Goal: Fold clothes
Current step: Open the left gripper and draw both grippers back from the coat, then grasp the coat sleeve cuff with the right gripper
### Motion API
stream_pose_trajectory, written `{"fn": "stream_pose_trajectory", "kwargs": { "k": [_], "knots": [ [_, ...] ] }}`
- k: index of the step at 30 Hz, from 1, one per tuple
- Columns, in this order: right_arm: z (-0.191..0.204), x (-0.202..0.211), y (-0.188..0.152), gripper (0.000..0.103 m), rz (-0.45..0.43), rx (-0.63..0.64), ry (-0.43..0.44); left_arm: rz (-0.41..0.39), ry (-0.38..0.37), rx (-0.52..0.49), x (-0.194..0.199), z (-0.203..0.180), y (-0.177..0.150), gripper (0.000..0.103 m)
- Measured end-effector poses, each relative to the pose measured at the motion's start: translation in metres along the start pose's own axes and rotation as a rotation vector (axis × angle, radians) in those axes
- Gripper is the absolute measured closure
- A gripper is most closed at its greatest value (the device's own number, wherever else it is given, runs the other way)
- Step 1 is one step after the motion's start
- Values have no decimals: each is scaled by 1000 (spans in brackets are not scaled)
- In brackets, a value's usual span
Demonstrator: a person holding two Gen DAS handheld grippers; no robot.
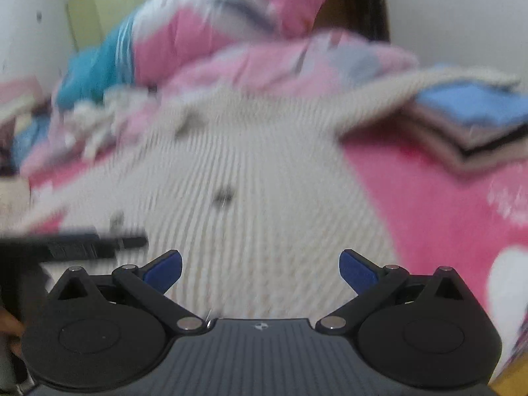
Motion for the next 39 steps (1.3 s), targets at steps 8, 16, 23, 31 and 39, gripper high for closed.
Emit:
{"fn": "stream_pose_trajectory", "kwargs": {
  "k": [8, 16, 23, 31, 39],
  "knots": [
    [-148, -18, 106, 14, -173, -307, -106, 45, -2, -2, -42, -23, -4, 4],
    [-287, -74, 154, 44, -231, -638, -260, 5, 20, -73, -45, -33, -15, 0],
    [-337, -100, 152, 55, -267, -771, -371, -8, 22, -78, -46, -33, -15, 0],
    [-353, -112, 158, 82, -295, -777, -421, -17, 24, -81, -47, -33, -16, 0],
    [-312, -90, 198, 92, -375, -606, -371, -26, 16, -69, -46, -32, -17, 0]
  ]
}}
Point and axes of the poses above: each gripper's, at about its wrist camera, not at the fingertips, and x roughly against the way its jaws point, z to its left, y to its top, the point moved 4 cm from there along -x, roughly the way its jaws point, and after that the axes turned 5 degrees about -z, right-handed, at the moved point
